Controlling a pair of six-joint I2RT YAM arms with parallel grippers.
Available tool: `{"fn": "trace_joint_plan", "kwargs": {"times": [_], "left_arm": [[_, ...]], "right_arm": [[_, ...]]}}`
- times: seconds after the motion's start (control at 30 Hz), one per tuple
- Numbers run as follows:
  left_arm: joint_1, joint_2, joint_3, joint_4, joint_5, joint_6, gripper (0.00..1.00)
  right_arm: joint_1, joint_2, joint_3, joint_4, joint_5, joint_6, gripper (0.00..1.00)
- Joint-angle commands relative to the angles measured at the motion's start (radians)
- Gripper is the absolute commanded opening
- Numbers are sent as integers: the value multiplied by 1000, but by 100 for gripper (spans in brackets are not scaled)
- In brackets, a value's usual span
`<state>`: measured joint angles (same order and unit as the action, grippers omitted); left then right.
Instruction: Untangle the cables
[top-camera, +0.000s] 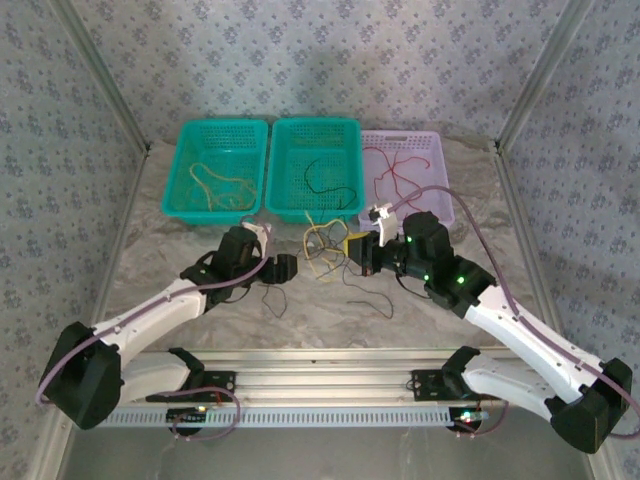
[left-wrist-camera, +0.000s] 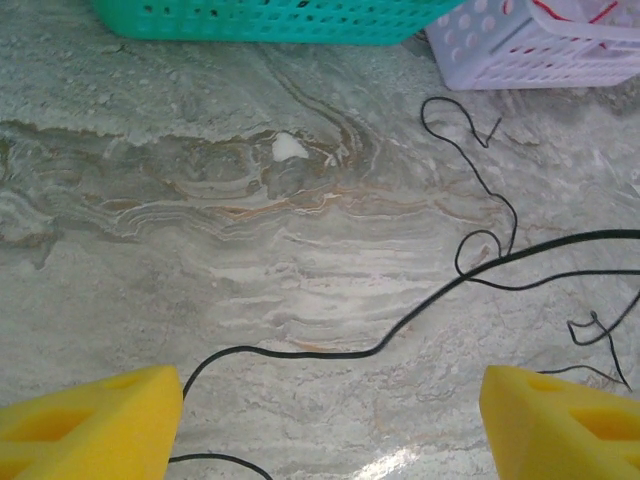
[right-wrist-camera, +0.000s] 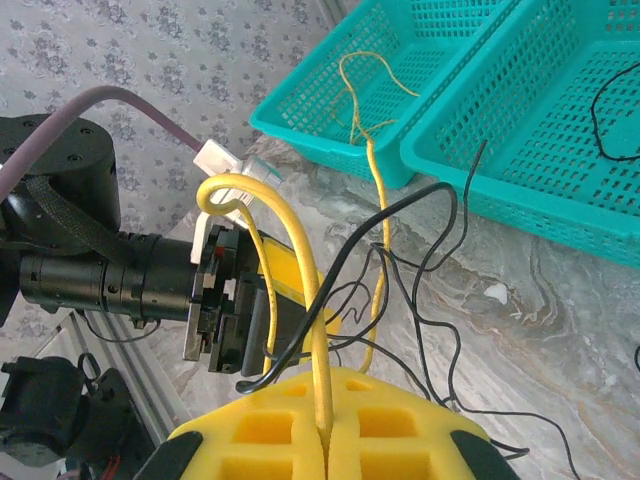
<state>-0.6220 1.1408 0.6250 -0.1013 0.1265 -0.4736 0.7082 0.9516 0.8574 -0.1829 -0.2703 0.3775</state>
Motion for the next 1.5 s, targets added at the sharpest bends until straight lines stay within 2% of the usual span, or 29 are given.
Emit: {"fn": "trace_joint_plan", "kwargs": {"times": [0.0,0.3,0.4,0.43,0.6,0.73,0.8,0.9,1.0,1.17,1.33,1.47], "left_arm": [[-12,-13,12,13,41,71,79],[-21,25,9,68,13,136,80],[-21,51,19,76,2,153,74],[-21,60,20,82,4,153,71],[-20,80,30,76,5,145,30],[-21,35,35,46,7,137,10],[-22,-9,40,19,-1,122,0],[-24,-101,42,-32,-29,89,0],[-24,-205,63,-110,-81,48,0],[-22,-338,148,-234,-126,13,0],[-22,-361,330,-362,-146,29,0],[-22,-300,561,-451,-159,75,0]], "right_arm": [[-3,-10,30,32,-62,14,0],[-1,-4,44,74,-206,46,0],[-1,-2,44,94,-238,67,0],[-1,-2,44,100,-242,72,0],[-3,-12,46,92,-230,72,0],[-7,-26,43,50,-157,47,0],[-11,-35,31,25,-80,36,0],[-43,-53,10,-21,11,48,0],[-108,-86,-36,-19,46,84,0],[-229,-88,-121,18,-31,144,0],[-254,-93,-200,29,-28,145,0],[-275,-92,-269,59,-24,149,0]]}}
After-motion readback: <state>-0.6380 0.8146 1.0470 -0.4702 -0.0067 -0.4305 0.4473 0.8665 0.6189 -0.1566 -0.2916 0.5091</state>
